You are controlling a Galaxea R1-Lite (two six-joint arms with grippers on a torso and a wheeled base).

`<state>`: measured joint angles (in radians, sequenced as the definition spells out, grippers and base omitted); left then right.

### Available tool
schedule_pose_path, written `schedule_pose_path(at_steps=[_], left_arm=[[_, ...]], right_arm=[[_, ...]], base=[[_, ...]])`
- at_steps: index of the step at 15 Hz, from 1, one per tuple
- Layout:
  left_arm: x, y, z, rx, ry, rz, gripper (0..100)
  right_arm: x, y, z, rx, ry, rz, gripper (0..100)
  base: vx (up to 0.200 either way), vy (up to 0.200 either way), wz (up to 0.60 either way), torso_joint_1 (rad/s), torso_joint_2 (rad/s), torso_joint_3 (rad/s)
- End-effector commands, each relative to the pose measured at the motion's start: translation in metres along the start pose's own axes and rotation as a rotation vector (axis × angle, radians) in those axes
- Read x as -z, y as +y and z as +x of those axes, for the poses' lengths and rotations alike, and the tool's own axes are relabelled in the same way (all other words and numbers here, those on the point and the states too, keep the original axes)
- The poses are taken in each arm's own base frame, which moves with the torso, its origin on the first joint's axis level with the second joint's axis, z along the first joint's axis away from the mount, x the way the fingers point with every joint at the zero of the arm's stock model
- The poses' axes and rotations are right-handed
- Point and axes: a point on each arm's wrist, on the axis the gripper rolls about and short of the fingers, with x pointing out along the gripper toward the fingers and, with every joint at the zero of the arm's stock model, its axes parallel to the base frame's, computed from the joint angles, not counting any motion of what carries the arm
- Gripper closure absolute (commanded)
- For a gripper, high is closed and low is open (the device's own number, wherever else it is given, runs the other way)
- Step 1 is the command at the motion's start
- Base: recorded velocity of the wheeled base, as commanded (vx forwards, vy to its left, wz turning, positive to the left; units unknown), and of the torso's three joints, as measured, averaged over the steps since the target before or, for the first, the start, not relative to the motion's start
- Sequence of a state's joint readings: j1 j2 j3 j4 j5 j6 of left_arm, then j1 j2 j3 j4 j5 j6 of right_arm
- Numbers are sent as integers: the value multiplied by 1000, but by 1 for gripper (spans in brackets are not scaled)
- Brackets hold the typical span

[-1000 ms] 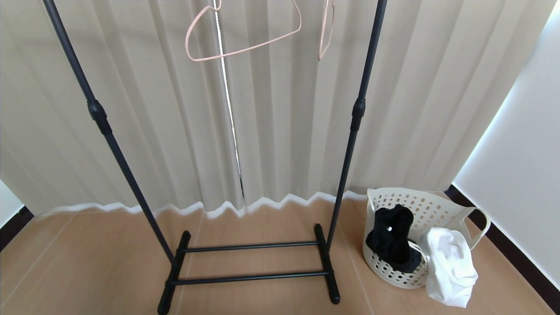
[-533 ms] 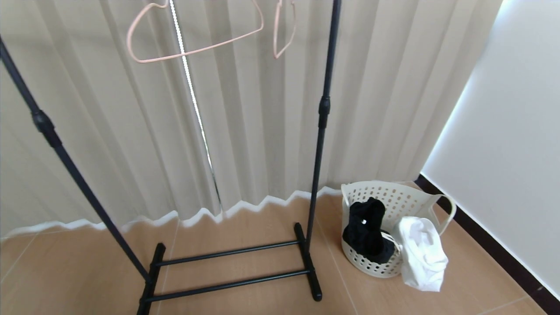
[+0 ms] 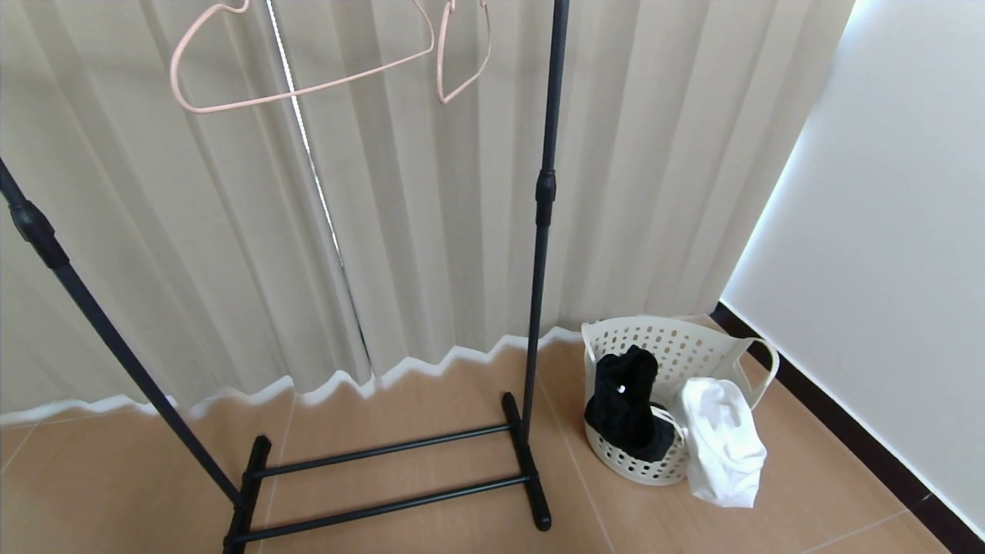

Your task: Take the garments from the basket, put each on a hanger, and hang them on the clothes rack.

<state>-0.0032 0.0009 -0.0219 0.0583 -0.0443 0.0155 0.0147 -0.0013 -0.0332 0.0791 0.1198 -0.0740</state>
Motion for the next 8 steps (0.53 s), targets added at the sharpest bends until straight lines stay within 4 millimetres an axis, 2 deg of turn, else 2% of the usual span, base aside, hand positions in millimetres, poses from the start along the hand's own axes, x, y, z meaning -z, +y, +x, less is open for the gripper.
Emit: schedule_pose_path(at_steps=[1, 2, 7, 8], left_arm=[[0, 0, 0, 0, 1, 0, 0], [0, 0, 0, 0, 1, 0, 0], [0, 0, 0, 2, 1, -2, 0], [0, 0, 0, 2, 1, -2, 0]], right_arm=[[0, 0, 0, -1, 1, -1, 0], [0, 0, 0, -1, 1, -1, 0], [0, 0, 0, -1, 1, -1, 0], [0, 0, 0, -1, 1, -1, 0]], base=[[200, -200, 0, 12, 2, 2], [200, -200, 0, -7, -2, 7], [200, 0, 0, 2, 4, 0], [200, 0, -600, 7, 7, -2]])
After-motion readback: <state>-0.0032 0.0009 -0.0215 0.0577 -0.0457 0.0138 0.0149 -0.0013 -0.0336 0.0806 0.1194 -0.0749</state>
